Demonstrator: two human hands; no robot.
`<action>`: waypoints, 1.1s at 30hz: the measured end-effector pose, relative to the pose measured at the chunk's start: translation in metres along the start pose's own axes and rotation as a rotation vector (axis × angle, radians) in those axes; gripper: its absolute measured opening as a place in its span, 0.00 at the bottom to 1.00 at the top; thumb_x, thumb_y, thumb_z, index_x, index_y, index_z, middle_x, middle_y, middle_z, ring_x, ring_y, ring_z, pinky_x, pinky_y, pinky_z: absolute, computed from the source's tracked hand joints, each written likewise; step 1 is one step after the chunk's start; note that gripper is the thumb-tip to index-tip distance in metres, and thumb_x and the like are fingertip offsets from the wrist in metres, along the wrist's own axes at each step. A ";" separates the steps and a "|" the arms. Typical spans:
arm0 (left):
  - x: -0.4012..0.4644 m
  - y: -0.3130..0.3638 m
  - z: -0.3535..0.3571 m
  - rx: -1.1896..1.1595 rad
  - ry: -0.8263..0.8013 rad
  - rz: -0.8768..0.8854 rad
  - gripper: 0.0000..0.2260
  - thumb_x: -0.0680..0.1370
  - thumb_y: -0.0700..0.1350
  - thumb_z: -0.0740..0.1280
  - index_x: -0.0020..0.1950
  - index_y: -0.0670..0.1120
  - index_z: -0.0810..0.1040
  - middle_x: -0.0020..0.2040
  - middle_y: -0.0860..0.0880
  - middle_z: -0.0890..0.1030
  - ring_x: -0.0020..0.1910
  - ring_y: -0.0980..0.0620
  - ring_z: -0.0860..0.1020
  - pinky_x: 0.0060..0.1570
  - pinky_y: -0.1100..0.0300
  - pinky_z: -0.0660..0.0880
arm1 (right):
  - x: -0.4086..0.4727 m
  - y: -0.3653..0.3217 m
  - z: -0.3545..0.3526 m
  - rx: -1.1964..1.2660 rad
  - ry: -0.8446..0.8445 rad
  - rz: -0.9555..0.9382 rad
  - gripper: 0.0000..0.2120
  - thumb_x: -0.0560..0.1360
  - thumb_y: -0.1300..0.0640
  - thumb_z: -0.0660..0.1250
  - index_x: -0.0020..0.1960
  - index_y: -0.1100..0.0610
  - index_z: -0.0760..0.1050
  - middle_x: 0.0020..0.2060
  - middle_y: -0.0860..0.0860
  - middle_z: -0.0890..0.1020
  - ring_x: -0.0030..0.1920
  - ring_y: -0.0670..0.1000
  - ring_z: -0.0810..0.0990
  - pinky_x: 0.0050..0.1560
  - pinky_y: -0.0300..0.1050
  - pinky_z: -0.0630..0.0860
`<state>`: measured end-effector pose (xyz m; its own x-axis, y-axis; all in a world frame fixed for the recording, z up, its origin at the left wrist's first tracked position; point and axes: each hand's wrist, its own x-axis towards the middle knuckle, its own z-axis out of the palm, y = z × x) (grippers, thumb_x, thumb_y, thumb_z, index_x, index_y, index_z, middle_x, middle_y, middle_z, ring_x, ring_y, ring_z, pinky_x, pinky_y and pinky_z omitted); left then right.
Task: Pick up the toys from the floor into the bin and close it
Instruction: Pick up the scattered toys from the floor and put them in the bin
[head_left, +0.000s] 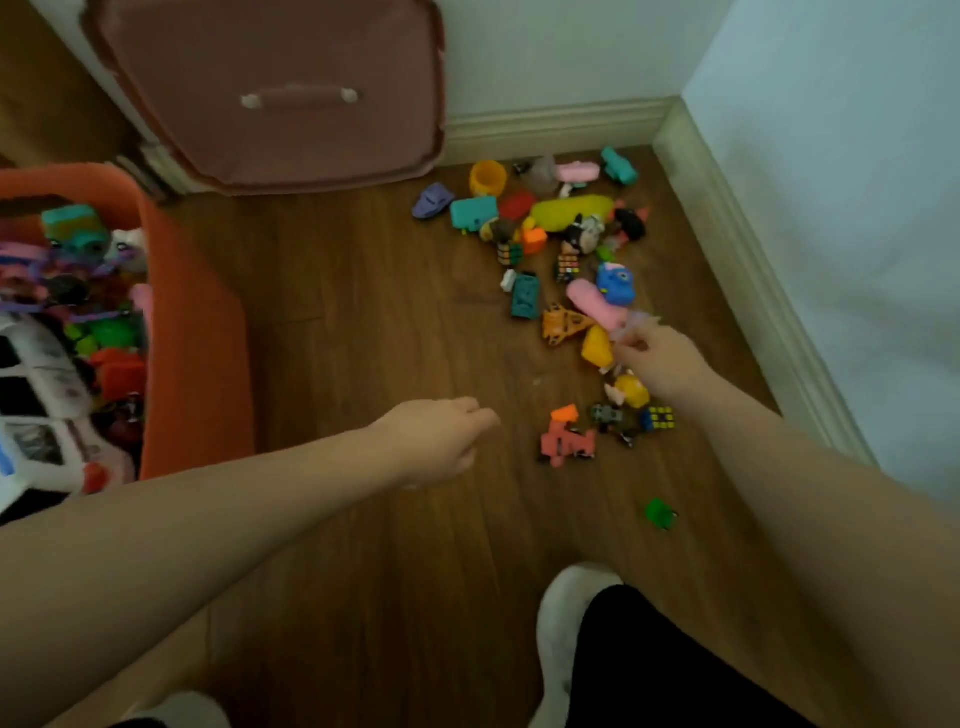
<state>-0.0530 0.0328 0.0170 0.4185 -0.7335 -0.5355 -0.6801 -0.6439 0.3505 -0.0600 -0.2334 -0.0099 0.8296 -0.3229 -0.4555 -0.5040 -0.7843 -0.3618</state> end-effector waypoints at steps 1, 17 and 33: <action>0.021 0.008 0.004 -0.007 -0.017 -0.025 0.22 0.80 0.47 0.58 0.74 0.50 0.59 0.68 0.48 0.67 0.58 0.48 0.75 0.52 0.54 0.76 | 0.002 0.020 -0.002 0.022 0.023 0.046 0.09 0.77 0.58 0.63 0.53 0.62 0.78 0.53 0.60 0.80 0.56 0.60 0.76 0.48 0.46 0.68; 0.165 0.066 0.061 0.004 -0.202 -0.253 0.39 0.73 0.49 0.71 0.76 0.55 0.49 0.75 0.42 0.45 0.69 0.39 0.60 0.60 0.47 0.71 | -0.010 0.086 0.084 -0.218 -0.106 -0.219 0.24 0.78 0.56 0.59 0.73 0.54 0.59 0.71 0.54 0.63 0.67 0.55 0.65 0.61 0.49 0.69; 0.147 0.023 0.064 -0.226 -0.015 -0.345 0.20 0.71 0.53 0.67 0.60 0.49 0.70 0.53 0.48 0.67 0.49 0.46 0.75 0.45 0.55 0.74 | -0.007 0.080 0.080 -0.041 0.043 -0.131 0.12 0.76 0.63 0.62 0.58 0.53 0.67 0.54 0.53 0.73 0.48 0.54 0.78 0.41 0.46 0.75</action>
<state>-0.0463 -0.0757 -0.1027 0.5891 -0.4638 -0.6617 -0.3515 -0.8844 0.3070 -0.1251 -0.2515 -0.1014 0.8975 -0.2381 -0.3711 -0.3812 -0.8420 -0.3816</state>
